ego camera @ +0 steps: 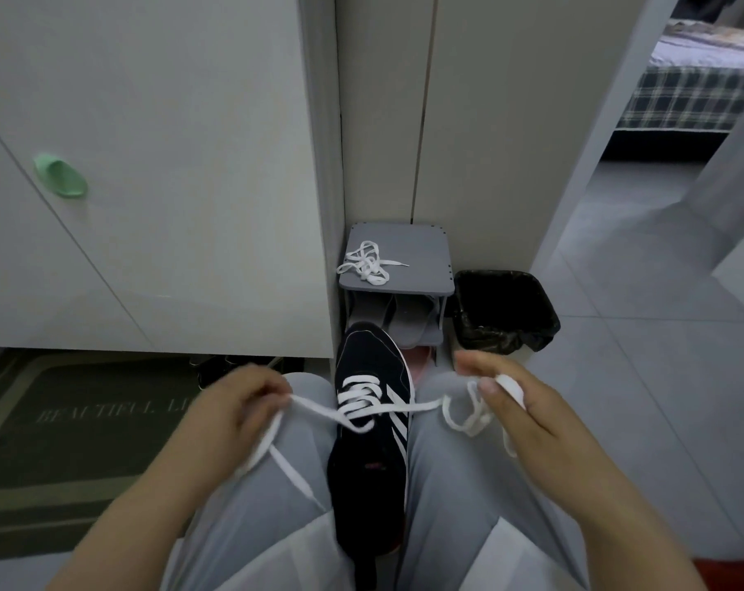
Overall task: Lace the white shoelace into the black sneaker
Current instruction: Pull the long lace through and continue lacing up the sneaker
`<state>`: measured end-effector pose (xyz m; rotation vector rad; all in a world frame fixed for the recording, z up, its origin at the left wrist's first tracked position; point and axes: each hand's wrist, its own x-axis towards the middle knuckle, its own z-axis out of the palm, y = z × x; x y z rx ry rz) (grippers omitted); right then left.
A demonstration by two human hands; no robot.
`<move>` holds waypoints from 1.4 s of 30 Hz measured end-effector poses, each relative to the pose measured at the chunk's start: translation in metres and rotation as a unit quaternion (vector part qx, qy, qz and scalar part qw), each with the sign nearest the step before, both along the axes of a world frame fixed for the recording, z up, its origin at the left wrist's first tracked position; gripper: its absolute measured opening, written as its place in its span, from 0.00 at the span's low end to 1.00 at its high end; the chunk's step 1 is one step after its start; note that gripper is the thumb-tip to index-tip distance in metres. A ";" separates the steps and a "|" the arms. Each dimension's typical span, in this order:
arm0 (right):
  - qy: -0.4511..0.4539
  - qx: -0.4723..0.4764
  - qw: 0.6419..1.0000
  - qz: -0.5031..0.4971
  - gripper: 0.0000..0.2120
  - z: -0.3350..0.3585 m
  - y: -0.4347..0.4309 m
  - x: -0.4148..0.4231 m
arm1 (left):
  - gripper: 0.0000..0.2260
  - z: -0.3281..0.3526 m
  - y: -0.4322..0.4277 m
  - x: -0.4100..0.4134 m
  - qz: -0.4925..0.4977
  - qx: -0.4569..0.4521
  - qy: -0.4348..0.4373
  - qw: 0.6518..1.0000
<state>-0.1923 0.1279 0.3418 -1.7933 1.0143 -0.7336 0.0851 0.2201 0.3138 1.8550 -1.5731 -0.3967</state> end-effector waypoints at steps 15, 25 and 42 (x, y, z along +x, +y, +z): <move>0.009 0.059 0.995 -0.077 0.07 -0.005 -0.001 0.002 | 0.08 -0.008 -0.026 -0.064 -0.027 0.001 0.085 0.996; -0.212 0.170 0.961 -0.045 0.14 0.004 0.013 0.025 | 0.23 -0.036 -0.016 -0.108 -0.165 0.034 -0.040 0.985; -0.306 0.272 0.884 -0.226 0.12 -0.014 0.005 0.009 | 0.06 -0.067 -0.013 -0.129 -0.075 -0.120 -0.041 0.989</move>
